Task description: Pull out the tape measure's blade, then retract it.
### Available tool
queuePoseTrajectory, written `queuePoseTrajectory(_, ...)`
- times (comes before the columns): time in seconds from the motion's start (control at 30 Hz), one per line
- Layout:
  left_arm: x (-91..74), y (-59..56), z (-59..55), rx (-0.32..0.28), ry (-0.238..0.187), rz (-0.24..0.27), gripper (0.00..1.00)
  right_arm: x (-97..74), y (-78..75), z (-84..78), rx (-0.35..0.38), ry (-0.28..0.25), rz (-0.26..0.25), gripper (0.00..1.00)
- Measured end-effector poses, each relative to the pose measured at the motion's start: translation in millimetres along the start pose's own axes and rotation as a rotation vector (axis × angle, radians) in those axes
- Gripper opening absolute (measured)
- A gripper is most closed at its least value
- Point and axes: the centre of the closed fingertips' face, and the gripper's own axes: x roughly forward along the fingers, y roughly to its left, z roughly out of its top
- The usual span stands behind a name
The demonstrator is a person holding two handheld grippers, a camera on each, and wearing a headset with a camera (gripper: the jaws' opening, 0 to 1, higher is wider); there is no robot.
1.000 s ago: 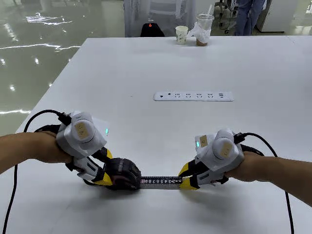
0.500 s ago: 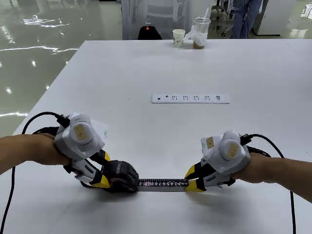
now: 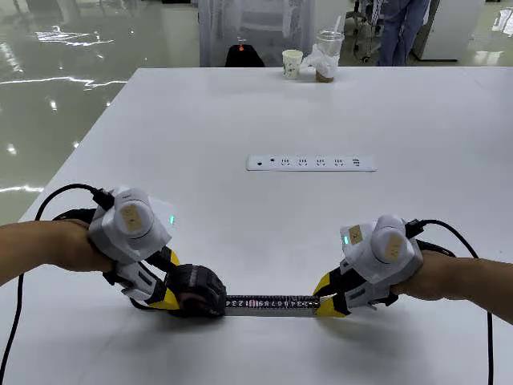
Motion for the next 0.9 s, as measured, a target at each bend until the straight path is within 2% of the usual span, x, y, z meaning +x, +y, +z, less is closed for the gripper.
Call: queuePoseTrajectory(0.9, -1.1, 0.2, 0.0, -0.002, 0.007, -0.002, 0.24, -26.9, -1.0, -31.8, 0.005, 0.055, -0.011, 0.09)
